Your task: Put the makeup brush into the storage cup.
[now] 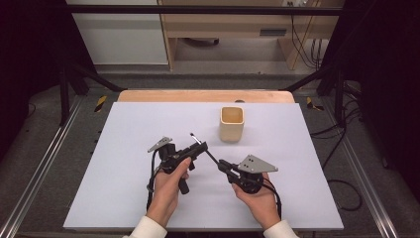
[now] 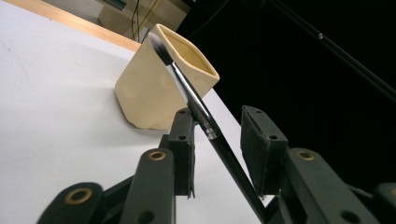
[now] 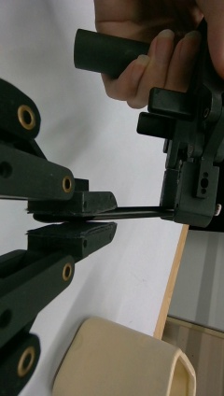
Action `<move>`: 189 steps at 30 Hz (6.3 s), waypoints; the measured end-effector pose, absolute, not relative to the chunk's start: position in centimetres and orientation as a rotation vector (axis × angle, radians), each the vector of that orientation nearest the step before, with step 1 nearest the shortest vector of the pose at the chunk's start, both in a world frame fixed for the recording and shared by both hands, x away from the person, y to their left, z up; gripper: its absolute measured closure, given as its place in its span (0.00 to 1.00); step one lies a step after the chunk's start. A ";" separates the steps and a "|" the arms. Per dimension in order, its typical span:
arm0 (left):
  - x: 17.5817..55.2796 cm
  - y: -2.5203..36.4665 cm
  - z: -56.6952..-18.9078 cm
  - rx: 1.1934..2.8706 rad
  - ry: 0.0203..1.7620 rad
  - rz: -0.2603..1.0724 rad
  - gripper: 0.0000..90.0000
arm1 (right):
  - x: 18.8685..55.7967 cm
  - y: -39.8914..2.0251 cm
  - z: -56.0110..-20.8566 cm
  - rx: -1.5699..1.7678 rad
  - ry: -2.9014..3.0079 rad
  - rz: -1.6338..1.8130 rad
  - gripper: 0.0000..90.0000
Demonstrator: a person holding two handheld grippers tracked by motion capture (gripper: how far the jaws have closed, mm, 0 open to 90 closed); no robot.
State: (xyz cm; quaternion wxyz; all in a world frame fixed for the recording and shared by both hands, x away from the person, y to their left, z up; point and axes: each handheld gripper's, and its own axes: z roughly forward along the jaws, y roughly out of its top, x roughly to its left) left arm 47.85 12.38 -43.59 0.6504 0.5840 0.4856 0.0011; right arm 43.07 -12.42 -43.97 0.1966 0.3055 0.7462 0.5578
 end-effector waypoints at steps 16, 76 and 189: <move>47.6 12.3 -43.6 1.329 1.090 0.009 0.78 | 43.1 -12.2 -44.3 0.858 2.112 1.549 0.93; 47.4 14.0 -41.6 1.362 1.031 0.151 0.92 | 43.5 -13.9 -45.2 0.905 2.132 1.400 0.06; 55.4 3.6 -33.8 1.512 0.821 0.502 0.92 | 41.1 -23.9 -46.3 0.933 1.883 1.417 0.06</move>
